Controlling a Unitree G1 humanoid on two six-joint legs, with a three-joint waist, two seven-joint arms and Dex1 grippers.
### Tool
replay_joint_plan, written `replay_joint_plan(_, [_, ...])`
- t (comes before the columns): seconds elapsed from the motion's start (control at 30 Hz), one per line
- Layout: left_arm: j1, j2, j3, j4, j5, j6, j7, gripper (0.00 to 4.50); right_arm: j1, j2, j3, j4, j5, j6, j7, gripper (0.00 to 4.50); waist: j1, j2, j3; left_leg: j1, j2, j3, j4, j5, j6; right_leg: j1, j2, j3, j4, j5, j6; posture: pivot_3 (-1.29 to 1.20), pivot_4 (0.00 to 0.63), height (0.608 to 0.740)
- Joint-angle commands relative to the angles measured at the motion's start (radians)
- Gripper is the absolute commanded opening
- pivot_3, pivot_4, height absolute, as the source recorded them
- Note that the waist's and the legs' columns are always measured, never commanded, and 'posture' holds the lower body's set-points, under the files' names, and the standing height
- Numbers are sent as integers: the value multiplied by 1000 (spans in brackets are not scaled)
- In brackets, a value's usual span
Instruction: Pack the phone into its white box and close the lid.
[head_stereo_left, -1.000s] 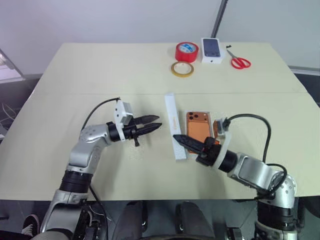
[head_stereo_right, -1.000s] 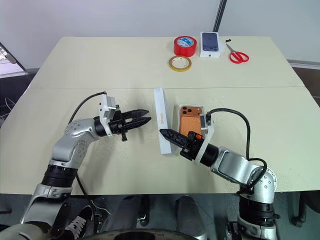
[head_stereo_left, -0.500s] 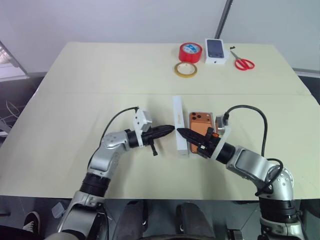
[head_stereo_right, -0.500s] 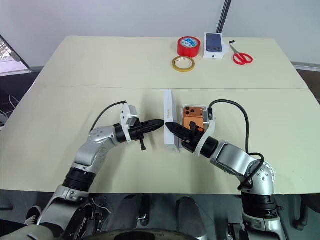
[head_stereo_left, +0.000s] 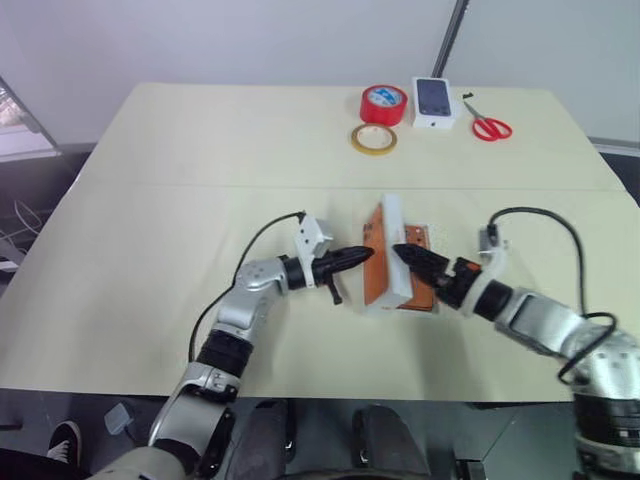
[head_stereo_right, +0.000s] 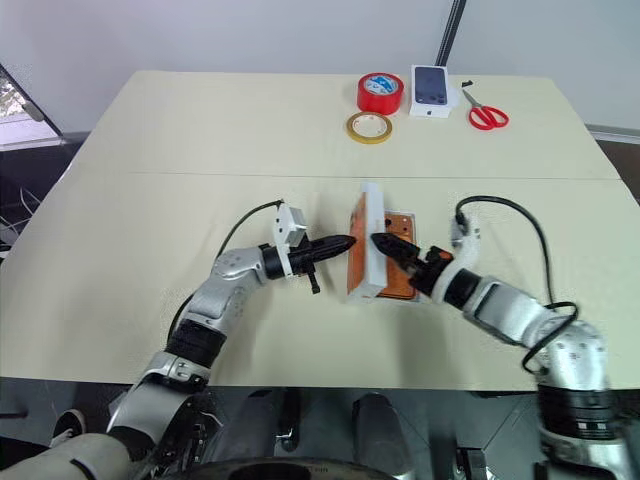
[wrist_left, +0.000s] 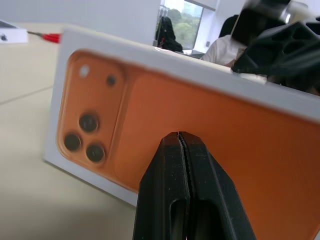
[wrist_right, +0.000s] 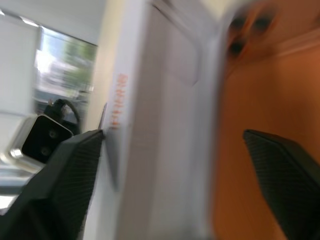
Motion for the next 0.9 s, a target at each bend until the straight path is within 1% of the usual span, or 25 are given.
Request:
replay_joint_plan(0.03, [-32,-39,-25,24,18,-29,0,0,0,-78,-89,24,-123,-19,125,4473,0,0,0,0,0,0,0,0,0,0,0,0,0,0,0,0,150,728])
replay_joint_plan(0.1, [-32,-44,-30,36,21,-27,-14,0,-14,-104,-108,35,-213,-45,157,4473,0,0,0,0,0,0,0,0,0,0,0,0,0,0,0,0,150,728])
replay_joint_plan(0.17, [-25,-33,-37,29,22,-7,-31,0,-14,-134,-86,-8,-346,-90,226,4473,-4,0,0,0,0,0,0,0,0,-1,1,0,0,0,0,0,150,728])
replay_joint_plan(0.23, [-13,-15,-28,7,17,5,-38,0,-26,-117,-55,-58,-424,-119,259,3940,-5,0,0,0,1,0,0,0,0,-1,3,1,0,0,0,0,150,728])
replay_joint_plan(0.27, [-9,-3,-22,2,16,7,-38,0,-30,-113,-24,-81,-488,-144,278,3587,-5,0,0,0,2,0,0,0,0,-1,3,0,1,0,0,0,150,728])
replay_joint_plan(0.37, [2,35,-16,-27,12,16,-52,0,-27,-120,85,-128,-714,-228,330,2062,-3,0,0,0,3,-1,-1,0,0,-1,5,0,1,0,0,0,150,728])
replay_joint_plan(0.47, [27,87,-14,-112,-7,60,-71,0,-21,-134,200,-130,-958,-357,392,488,-2,0,0,0,3,0,0,0,0,-1,4,0,1,0,0,0,150,728])
replay_joint_plan(0.5, [34,100,-14,-135,-12,77,-76,0,-20,-139,228,-121,-1024,-389,409,52,0,0,0,0,2,0,0,0,0,-1,3,0,1,0,0,0,150,728])
replay_joint_plan(0.57, [68,160,-14,-216,-27,138,-99,0,-28,-115,258,-94,-1103,-428,426,52,-1,0,0,0,2,0,0,0,0,-1,3,0,1,0,0,0,150,728])
replay_joint_plan(0.7, [110,221,-2,-289,-45,201,-98,0,-38,-69,265,-75,-1175,-453,461,52,0,1,0,0,2,-1,0,0,0,-1,2,0,1,0,0,0,150,728])
replay_joint_plan(0.87, [143,258,-22,-280,-22,240,-86,0,-47,-34,265,-66,-1235,-468,519,52,-2,1,0,0,2,-1,0,0,0,0,2,0,1,0,0,0,150,728])
replay_joint_plan(0.9, [143,251,-28,-262,-11,236,-75,0,-49,-30,265,-61,-1246,-466,526,52,-2,1,0,0,2,-1,0,0,0,-1,2,0,1,0,0,0,150,728])
